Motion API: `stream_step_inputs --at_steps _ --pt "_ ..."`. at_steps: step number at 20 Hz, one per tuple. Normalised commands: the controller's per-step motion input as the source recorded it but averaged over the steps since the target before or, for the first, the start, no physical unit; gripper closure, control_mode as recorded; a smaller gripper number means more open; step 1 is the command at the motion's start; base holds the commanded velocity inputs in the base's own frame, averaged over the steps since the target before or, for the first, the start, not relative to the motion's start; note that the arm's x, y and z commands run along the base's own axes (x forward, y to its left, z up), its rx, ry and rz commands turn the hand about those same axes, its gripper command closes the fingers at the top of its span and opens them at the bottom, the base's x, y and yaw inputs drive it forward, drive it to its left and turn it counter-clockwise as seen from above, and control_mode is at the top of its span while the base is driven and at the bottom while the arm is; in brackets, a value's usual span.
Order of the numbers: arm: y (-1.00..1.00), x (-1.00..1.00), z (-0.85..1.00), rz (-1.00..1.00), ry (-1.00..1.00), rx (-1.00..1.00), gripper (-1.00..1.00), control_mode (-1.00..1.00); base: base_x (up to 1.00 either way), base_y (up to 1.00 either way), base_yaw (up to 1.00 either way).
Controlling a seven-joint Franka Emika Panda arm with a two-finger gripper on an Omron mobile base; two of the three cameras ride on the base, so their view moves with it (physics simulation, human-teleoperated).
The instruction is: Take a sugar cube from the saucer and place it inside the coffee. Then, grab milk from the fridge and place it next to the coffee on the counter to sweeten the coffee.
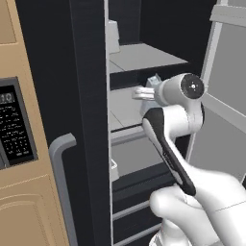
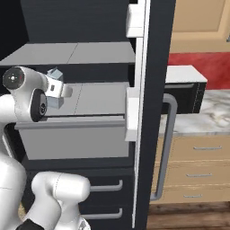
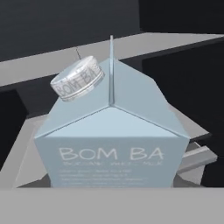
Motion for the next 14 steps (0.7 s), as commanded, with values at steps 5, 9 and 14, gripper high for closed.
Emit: stream_step_inputs --at_steps 5,9,14 --pt "-0.06 -0.4 0.07 0.0 -0.01 0.0 1.0 1.0 -0.6 -0.1 0.0" --pt "0.0 0.0 0.0 0.0 0.0 0.0 1.0 1.0 -1.0 -0.2 0.0" --pt "0.0 0.0 0.0 0.0 0.0 0.0 1.0 1.0 -1.0 -0.36 -0.29"
